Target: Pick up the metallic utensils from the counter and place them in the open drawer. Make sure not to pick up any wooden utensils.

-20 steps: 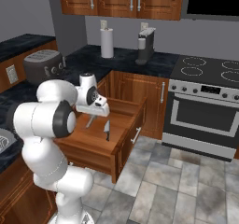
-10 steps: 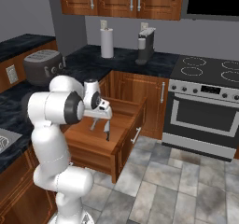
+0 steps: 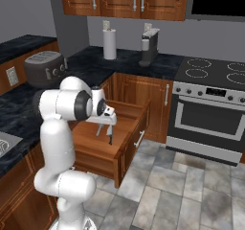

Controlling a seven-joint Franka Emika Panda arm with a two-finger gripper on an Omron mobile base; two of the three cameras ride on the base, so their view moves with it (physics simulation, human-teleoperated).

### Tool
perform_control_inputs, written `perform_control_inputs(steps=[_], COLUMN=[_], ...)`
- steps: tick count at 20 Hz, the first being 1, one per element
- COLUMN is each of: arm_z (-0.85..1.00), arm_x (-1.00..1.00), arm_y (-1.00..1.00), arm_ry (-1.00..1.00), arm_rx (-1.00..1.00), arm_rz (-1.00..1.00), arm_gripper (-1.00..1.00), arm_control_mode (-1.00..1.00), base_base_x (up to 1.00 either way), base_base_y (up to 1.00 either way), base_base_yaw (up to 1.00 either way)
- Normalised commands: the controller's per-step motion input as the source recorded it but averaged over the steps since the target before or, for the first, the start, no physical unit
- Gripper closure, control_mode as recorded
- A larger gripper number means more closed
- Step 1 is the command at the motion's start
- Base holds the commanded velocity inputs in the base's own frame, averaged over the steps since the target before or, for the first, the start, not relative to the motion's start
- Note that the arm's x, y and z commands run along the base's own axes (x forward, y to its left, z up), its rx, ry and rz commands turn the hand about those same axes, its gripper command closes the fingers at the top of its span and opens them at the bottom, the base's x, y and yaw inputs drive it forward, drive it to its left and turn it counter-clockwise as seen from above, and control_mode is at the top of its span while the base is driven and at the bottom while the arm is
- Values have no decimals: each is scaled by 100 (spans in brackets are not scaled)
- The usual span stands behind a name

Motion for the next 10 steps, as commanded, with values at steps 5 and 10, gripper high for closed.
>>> perform_control_inputs(steps=[5,10], arm_z=[-31,-35], arm_x=[38,42], arm_y=[0,0], arm_ry=[0,0], arm_rx=[0,0], arm_rz=[0,0], arm_gripper=[100,100], arm_control_mode=[-100,-100], base_base_x=[0,0], base_base_y=[0,0], base_base_yaw=[0,0])
